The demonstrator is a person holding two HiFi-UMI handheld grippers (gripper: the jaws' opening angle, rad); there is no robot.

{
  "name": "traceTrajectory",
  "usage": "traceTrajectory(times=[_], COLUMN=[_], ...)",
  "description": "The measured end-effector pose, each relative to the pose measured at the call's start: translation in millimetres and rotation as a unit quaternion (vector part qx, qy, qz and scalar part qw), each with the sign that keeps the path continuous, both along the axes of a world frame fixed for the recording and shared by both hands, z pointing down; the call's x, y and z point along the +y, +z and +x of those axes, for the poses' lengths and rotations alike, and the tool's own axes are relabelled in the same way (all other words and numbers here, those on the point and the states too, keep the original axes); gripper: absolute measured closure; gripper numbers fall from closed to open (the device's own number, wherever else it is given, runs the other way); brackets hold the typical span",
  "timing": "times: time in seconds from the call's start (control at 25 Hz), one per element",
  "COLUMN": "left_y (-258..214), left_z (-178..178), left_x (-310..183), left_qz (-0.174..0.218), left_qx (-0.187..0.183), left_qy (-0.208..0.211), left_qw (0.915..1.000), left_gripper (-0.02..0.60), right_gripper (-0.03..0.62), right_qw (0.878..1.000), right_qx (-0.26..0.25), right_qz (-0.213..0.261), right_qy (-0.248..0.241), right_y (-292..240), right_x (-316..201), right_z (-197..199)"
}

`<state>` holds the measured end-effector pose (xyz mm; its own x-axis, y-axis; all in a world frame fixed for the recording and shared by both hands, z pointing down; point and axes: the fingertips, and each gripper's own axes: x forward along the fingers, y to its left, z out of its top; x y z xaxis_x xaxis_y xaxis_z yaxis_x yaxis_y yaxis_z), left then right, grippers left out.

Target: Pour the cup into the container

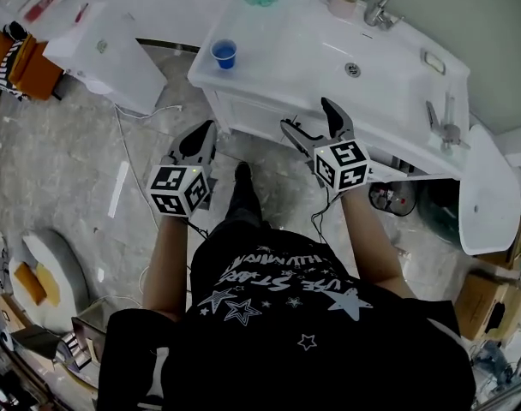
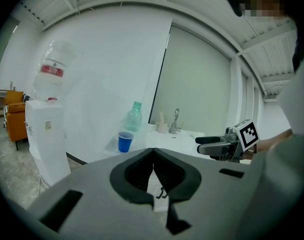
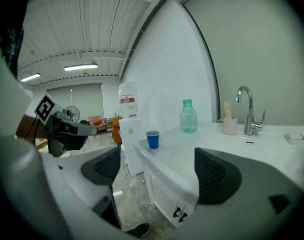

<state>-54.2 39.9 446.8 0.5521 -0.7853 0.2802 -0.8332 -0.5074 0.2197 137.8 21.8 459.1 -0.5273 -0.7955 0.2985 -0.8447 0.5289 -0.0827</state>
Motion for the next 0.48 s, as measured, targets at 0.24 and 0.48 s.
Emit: traceTrajectory(times=[0.24, 0.48], left_y=[6, 6], left_z=[-29, -50], left_x=[-58, -113], left_qz=[-0.009, -0.013], left_qx=[0.001, 0.005], left_qy=[-0.017, -0.023], left_qw=[0.9998, 0.9996], left_gripper=[0.571, 0.571], right_gripper=[0.148, 0.158], right_qw=[0.999, 0.998], right_qx=[0.013, 0.026], right_qz=[0.006, -0.005], right_qy=[-0.029, -0.054], right_y=[-1, 10], right_x=[-62, -117], right_z=[-35, -66])
